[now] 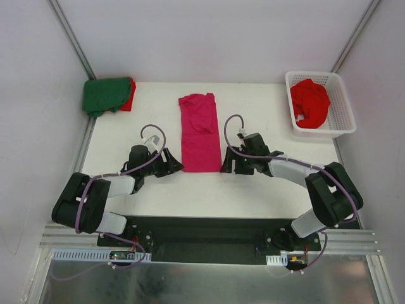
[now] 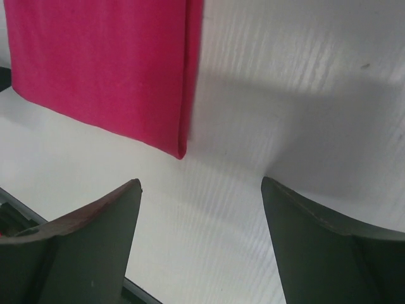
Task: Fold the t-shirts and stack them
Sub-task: Grab one side of the 2/3 rectangular tshirt with both arms
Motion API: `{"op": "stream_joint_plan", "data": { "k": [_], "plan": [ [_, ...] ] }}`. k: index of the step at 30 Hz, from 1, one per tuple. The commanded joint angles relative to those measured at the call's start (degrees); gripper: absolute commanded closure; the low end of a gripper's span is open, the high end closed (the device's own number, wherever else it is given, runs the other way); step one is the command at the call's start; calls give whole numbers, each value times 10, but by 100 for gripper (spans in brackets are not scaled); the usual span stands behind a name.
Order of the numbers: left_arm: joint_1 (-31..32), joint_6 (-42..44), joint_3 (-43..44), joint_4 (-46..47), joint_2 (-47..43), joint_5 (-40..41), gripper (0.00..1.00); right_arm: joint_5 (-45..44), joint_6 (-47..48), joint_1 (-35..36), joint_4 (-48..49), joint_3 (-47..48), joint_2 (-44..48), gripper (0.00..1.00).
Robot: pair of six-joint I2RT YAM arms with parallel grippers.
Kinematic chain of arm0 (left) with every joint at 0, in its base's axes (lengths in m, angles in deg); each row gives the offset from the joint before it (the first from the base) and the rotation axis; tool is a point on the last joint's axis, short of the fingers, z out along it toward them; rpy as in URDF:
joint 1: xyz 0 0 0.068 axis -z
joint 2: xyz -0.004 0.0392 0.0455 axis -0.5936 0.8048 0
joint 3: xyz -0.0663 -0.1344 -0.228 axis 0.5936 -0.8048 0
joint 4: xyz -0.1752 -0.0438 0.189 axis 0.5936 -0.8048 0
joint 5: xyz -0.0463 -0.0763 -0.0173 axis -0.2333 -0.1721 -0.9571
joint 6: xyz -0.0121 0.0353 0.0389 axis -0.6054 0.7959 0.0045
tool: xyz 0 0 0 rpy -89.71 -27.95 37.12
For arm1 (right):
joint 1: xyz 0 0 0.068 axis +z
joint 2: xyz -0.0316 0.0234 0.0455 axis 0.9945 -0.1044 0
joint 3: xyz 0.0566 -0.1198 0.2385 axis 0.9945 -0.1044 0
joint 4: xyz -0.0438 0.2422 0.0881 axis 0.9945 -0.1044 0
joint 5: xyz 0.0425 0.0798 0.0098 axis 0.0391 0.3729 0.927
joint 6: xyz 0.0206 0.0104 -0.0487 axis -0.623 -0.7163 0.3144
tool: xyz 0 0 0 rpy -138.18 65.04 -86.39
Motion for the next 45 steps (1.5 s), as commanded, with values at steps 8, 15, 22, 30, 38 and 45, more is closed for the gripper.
{"op": "stream_joint_plan", "data": {
  "k": [8,15,22,30,38,45],
  "plan": [
    [2,-34,-23,108,76,-15,38,35,-26,5,49,34,-50,22],
    [11,-35,-14,111,86,-16,41,40,-29,10,50,46,-72,34],
    [21,-35,-9,115,97,-20,44,40,-32,16,49,47,-84,50],
    [32,-36,4,117,112,-19,46,39,-33,21,51,53,-96,55],
    [37,-37,4,122,119,-19,56,39,-34,22,59,61,-116,58],
    [37,-33,-3,123,116,-15,61,40,-34,25,60,65,-126,61]
  ]
}}
